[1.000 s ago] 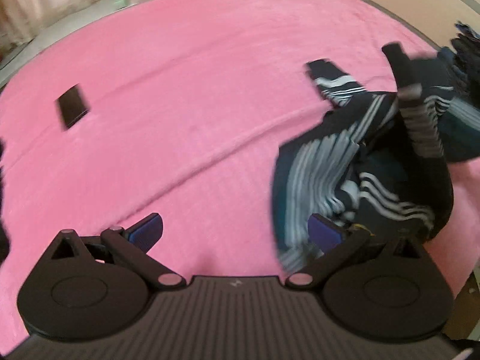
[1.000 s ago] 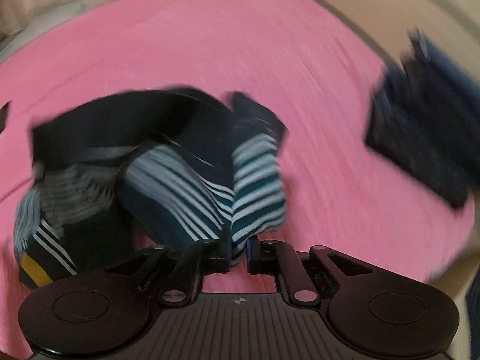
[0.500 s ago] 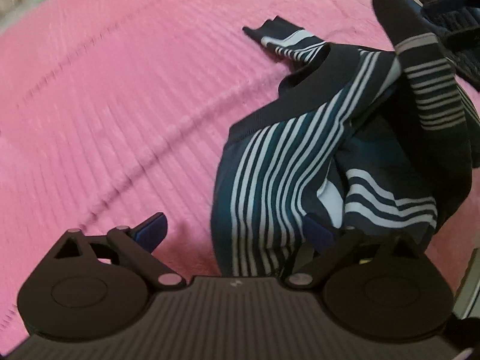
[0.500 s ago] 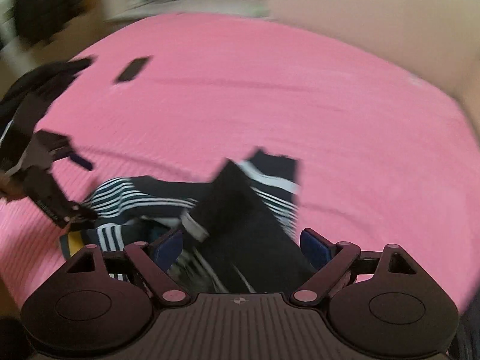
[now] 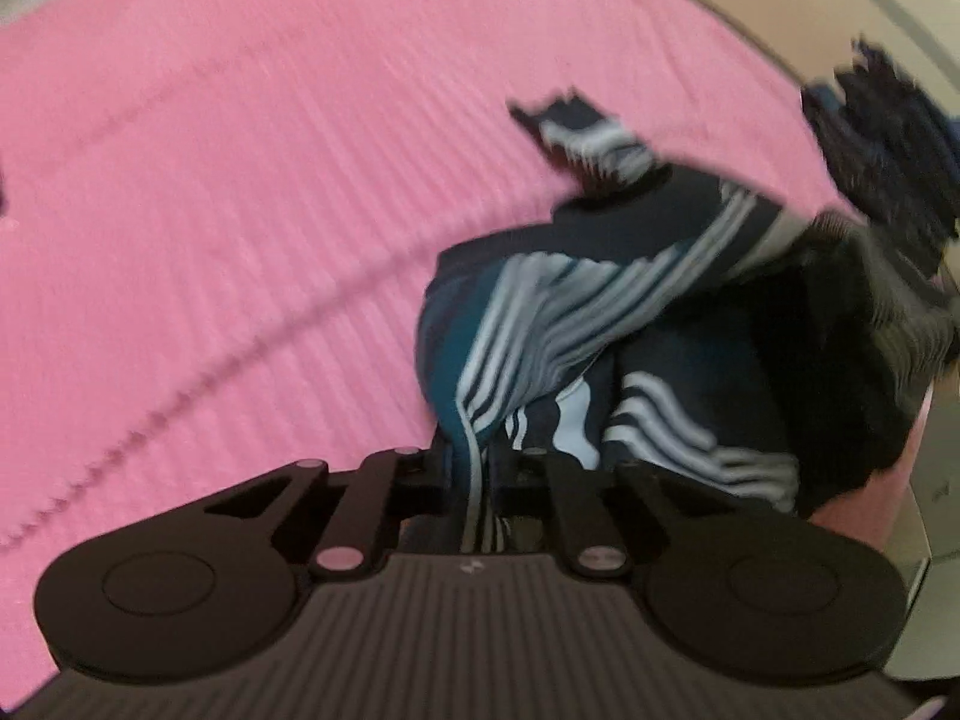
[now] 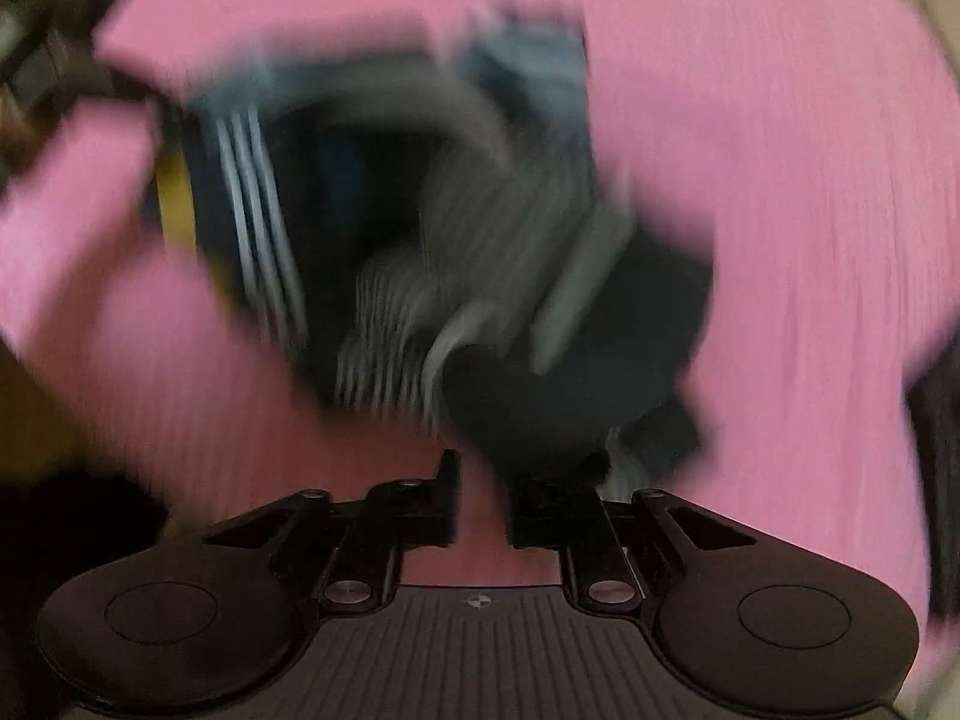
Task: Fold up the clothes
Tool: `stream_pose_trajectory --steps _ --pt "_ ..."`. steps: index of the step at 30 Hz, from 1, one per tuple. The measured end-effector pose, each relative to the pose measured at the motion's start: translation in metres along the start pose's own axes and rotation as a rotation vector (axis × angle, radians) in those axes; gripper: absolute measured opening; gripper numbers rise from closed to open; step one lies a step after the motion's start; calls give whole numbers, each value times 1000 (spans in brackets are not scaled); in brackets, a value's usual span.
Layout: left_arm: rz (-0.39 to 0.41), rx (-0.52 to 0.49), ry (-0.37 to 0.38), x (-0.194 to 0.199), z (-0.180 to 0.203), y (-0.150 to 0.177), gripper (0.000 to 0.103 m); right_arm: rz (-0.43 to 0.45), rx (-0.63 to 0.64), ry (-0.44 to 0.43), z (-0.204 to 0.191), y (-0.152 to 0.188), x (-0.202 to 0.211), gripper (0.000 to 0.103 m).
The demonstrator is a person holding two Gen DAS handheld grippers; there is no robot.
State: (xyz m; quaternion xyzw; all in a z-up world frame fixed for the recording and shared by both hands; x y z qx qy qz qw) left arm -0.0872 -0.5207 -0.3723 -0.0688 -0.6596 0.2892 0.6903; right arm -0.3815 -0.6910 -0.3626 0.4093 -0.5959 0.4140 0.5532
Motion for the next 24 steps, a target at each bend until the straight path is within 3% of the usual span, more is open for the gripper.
stream_pose_trajectory --steps 2,4,5,6,7,10,12,14,16,17,18,21,24 --pt "36 8 -18 20 -6 -3 8 -10 -24 -17 -3 17 13 16" --pt "52 0 -30 33 -8 -2 8 87 -7 -70 -16 -2 33 54" --pt "55 -6 -35 36 -9 0 8 156 6 -91 -22 -17 42 94" --pt "57 -12 -38 36 -8 1 8 239 17 -107 -26 -39 51 99" --pt "57 -14 -42 37 -7 2 8 304 23 -133 -28 -63 54 99" --pt "69 -4 -68 43 -6 3 8 384 -1 -187 -14 -133 32 98" --pt "73 1 -96 53 -4 8 8 385 5 -175 1 -178 4 98" --pt "64 20 -115 62 -3 15 8 332 -10 -160 16 -207 -33 98" --pt "52 39 -132 65 -3 22 8 234 -76 -204 27 -224 -71 78" --pt "46 45 -136 66 -2 25 8 193 -121 -269 27 -229 -86 38" --pt "44 51 -139 65 -3 24 8 177 -158 -307 27 -231 -95 17" --pt "63 76 -147 66 -9 13 8 266 -170 -221 49 -216 -60 16" --pt "104 59 -168 69 -26 -12 8 351 -250 -32 95 -175 -12 15"
Point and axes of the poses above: each gripper's, at about its wrist camera, not at the fingertips, and x roughly against the way its jaws point, z to its right, y to its underside, the point moved 9 cm from there along -x, roughly the way its jaws point, and after that the axes turned 6 degrees about -x, right-handed, at the moved point
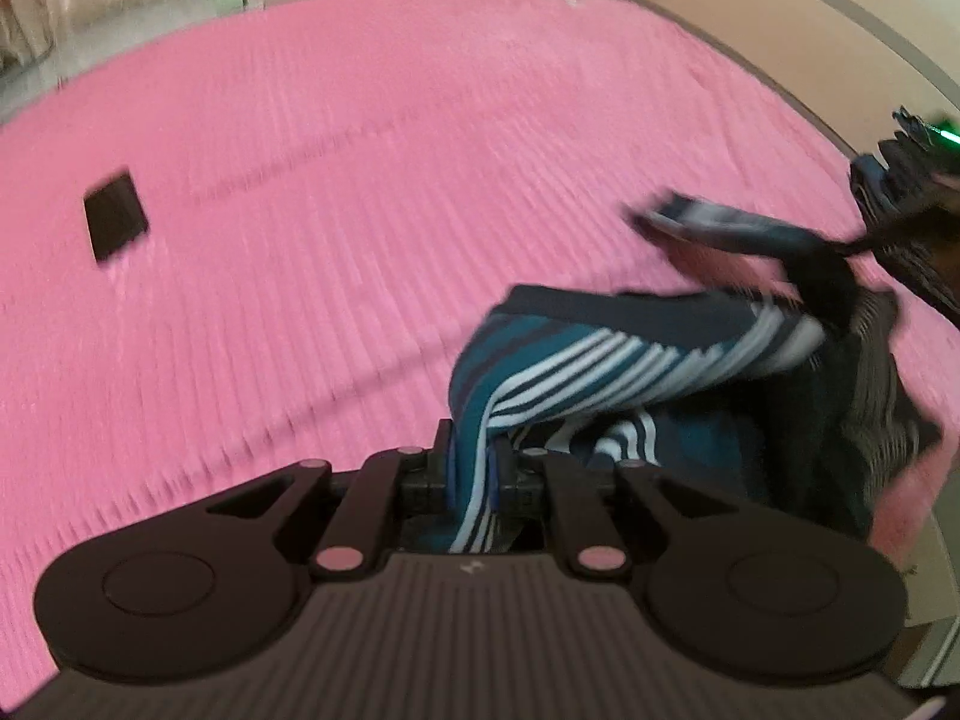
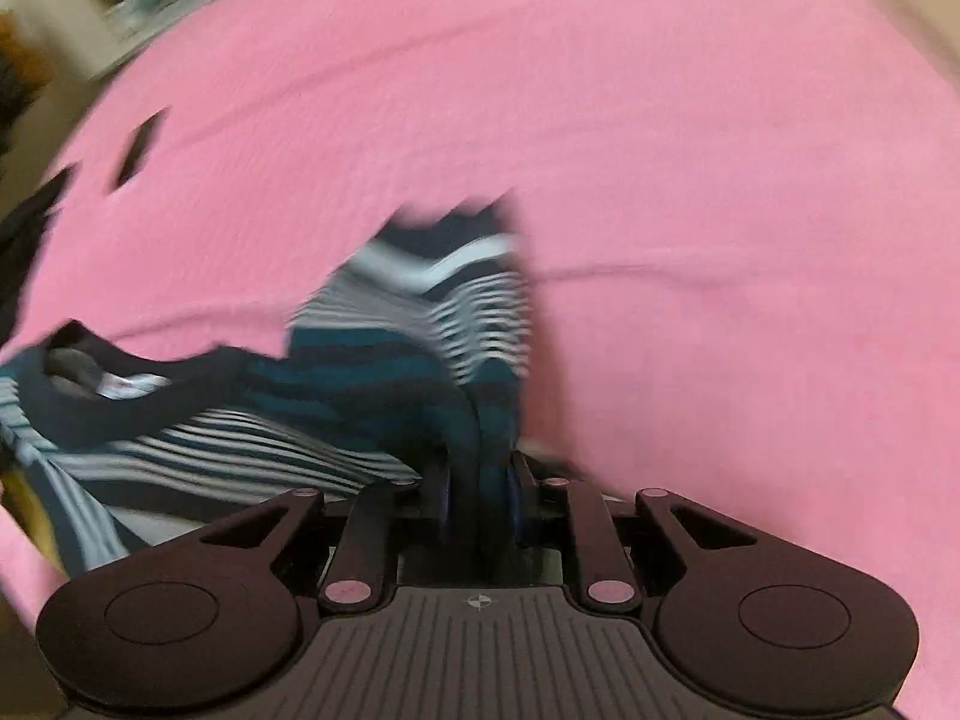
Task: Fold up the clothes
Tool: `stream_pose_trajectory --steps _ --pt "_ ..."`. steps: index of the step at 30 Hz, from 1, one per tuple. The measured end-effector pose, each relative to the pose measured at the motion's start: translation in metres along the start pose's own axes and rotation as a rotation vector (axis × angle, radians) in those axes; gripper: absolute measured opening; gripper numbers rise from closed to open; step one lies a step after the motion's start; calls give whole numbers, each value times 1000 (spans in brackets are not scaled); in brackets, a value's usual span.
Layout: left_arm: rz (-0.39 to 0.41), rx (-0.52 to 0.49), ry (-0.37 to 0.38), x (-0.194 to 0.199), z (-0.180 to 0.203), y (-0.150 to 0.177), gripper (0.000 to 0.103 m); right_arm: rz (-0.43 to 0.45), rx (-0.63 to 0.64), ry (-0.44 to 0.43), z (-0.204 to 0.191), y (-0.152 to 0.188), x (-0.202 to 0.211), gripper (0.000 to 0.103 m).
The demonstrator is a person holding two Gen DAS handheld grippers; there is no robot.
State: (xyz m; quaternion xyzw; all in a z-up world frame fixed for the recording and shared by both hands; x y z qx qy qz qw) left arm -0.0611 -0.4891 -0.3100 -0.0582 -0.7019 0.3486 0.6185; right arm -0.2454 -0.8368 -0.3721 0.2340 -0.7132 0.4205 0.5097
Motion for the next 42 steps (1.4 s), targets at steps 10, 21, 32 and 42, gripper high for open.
stream_pose_trajectory --steps 10,21,32,42 --pt "-39 -162 13 -40 -19 -31 8 83 -59 335 72 61 99 69" --pt "-22 -136 30 -37 -18 0 9 -72 700 -192 -97 -9 -98 66" --pt "43 -101 44 4 -29 -58 9 183 542 -80 -57 -83 56 2" --pt "69 -96 -124 -96 -82 -202 28 424 418 146 -20 -235 49 73"
Point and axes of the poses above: each gripper's, at about its wrist camera, not at the fingertips, and x roughly against the way its jaws point, z to its right, y to its underside, the point moved 9 cm from there along -x, roughly the way its jaws point, and after that the axes turned 6 degrees about -x, right-handed, at the moved point
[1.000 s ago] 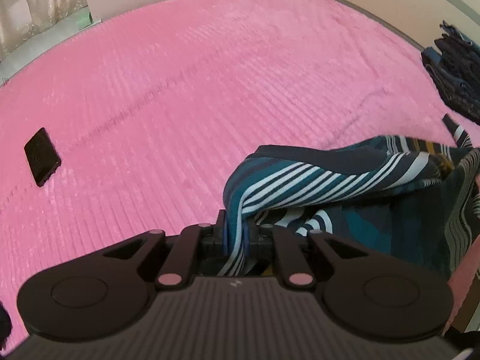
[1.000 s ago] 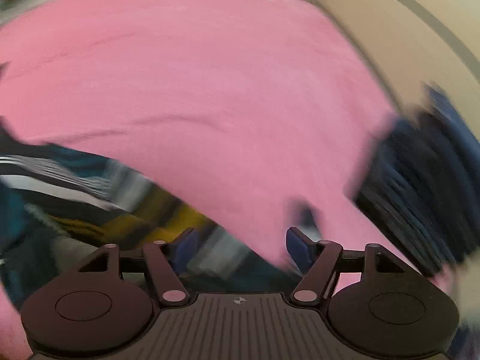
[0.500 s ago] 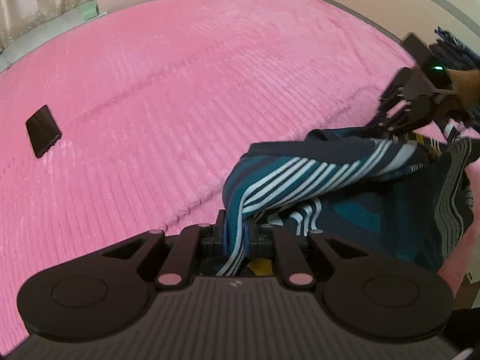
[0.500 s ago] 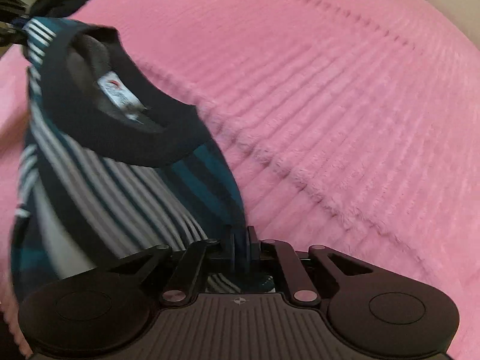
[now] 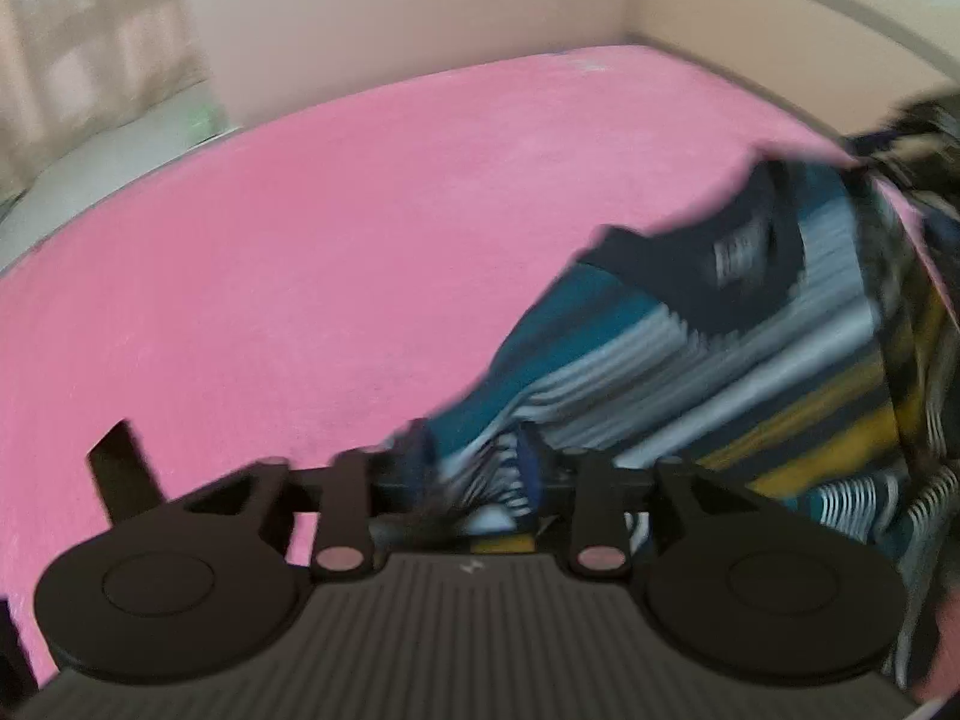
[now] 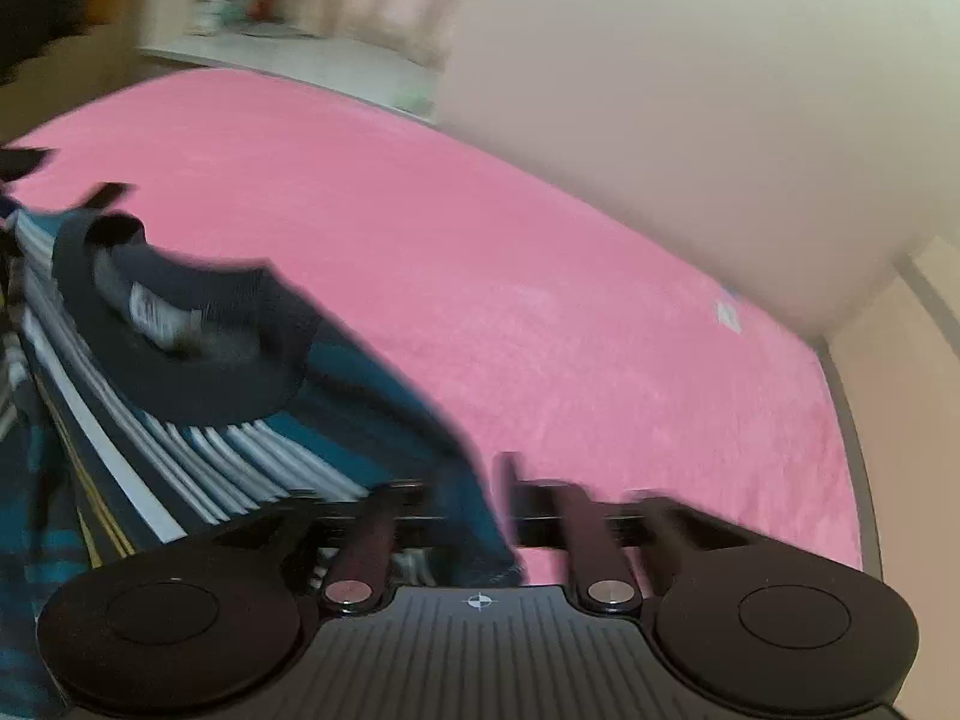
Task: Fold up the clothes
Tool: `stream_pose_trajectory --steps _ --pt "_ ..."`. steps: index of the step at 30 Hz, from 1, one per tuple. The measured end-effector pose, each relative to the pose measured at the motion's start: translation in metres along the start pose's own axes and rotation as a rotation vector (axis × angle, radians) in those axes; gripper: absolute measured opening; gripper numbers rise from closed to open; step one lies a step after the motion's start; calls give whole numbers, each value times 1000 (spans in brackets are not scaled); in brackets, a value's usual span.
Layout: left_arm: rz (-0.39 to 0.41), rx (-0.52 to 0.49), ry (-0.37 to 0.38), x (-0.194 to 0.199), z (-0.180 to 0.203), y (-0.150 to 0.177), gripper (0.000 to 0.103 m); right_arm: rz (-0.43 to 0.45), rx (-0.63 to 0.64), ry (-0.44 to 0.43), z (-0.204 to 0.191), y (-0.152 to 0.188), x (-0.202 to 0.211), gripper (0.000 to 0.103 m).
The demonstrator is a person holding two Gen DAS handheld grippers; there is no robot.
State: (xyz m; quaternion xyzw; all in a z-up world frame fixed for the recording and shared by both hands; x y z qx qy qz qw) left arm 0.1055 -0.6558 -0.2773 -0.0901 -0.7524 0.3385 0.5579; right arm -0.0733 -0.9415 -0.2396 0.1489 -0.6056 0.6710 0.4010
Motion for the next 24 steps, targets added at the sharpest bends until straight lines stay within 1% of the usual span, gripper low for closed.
stream_pose_trajectory --steps 1,2,3,4,6,9,12,13,14,16,17,18,21,24 --pt "-8 41 -26 -5 -6 4 29 9 -34 5 1 3 -4 74" --pt "-17 79 -33 -5 -8 11 29 10 -66 -18 -1 10 -2 74" --pt "-24 115 -35 -4 -8 19 31 -4 -95 -56 -6 19 2 74" --pt "-29 137 -20 1 -3 31 37 -21 -118 -106 -13 32 8 74" --pt "-60 146 21 11 19 63 41 -66 -138 -195 -30 64 29 74" --pt "-126 157 104 25 62 117 42 -178 -154 -300 -61 117 52 74" --pt "-193 152 170 33 102 153 43 -288 -64 -343 -98 177 62 74" --pt "-213 149 191 35 114 165 43 -314 -47 -347 -104 192 62 74" --pt "-225 150 212 37 125 174 43 -331 -76 -359 -101 205 59 74" --pt "-243 157 237 39 144 189 43 -378 -210 -392 -95 215 52 73" --pt "-246 159 243 42 148 194 43 -393 -250 -394 -93 218 51 46" --pt "-246 159 243 44 148 194 44 -409 -239 -382 -94 220 50 10" --pt "-233 138 243 56 147 194 44 -436 -122 -370 -118 220 68 10" --pt "-205 98 236 65 144 189 46 -475 -86 -393 -149 225 107 10"
Point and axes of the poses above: each gripper's, at about its wrist camera, not at the fingertips, and x roughly against the way its jaws point, z to its right, y to its underside, the point moved 9 cm from there along -x, roughly the way its jaws point, and after that the axes turned 6 degrees about -x, right-handed, at the moved point
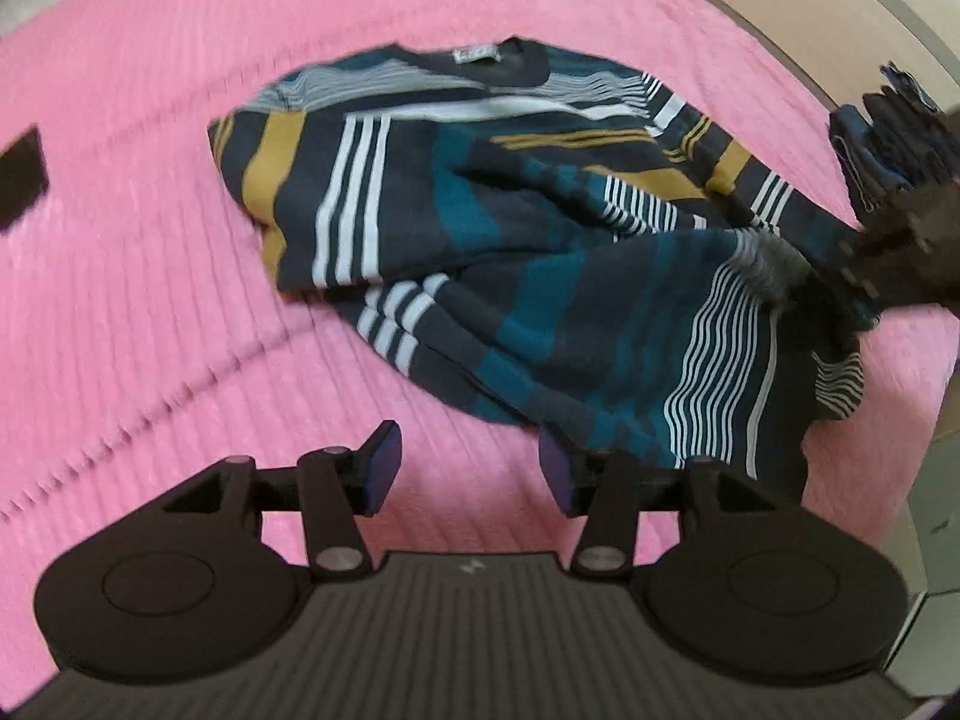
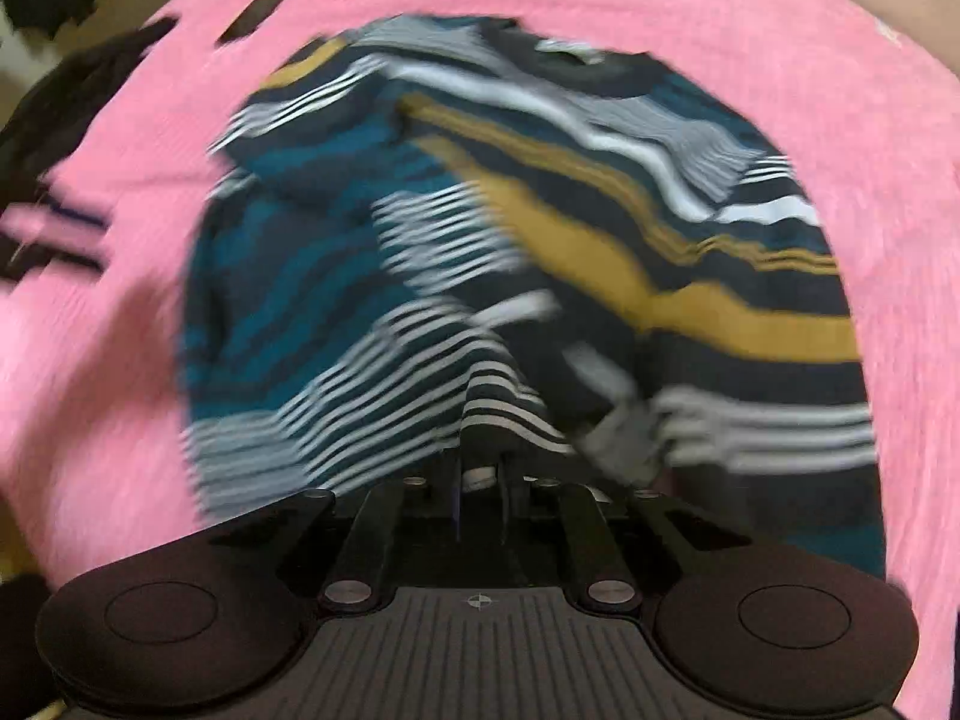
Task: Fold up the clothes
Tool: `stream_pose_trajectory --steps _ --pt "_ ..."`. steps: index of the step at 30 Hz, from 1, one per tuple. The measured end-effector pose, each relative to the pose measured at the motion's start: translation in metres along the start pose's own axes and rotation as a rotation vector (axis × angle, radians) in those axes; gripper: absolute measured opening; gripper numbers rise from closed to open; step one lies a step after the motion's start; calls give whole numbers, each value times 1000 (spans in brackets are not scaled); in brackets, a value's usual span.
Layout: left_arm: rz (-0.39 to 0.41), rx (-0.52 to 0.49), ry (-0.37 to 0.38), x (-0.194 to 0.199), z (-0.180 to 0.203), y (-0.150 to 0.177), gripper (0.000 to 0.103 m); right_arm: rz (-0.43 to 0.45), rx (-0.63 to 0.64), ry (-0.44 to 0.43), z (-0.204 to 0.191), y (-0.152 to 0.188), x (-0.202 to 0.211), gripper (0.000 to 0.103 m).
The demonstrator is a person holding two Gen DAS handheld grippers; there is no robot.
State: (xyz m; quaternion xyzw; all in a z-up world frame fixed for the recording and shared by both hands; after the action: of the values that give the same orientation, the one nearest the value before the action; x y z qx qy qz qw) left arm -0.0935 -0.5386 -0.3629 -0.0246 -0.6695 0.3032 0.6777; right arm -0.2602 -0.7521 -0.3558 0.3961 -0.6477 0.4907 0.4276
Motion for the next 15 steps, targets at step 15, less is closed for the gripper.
stream_pose_trajectory --steps 15 --pt "-7 205 165 -65 61 38 59 168 -306 112 -9 68 39 34"
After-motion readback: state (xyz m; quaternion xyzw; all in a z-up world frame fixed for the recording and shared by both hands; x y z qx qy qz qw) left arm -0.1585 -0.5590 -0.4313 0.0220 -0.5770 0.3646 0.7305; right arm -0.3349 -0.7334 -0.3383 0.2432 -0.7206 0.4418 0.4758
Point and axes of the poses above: each gripper's, at about its wrist camera, not at the fingertips, and x roughly against the way its jaws point, z to its right, y to its underside, the point moved 9 cm from there along -x, roughly the way its jaws point, and after that the axes turned 6 degrees about -x, right-handed, at the moved point
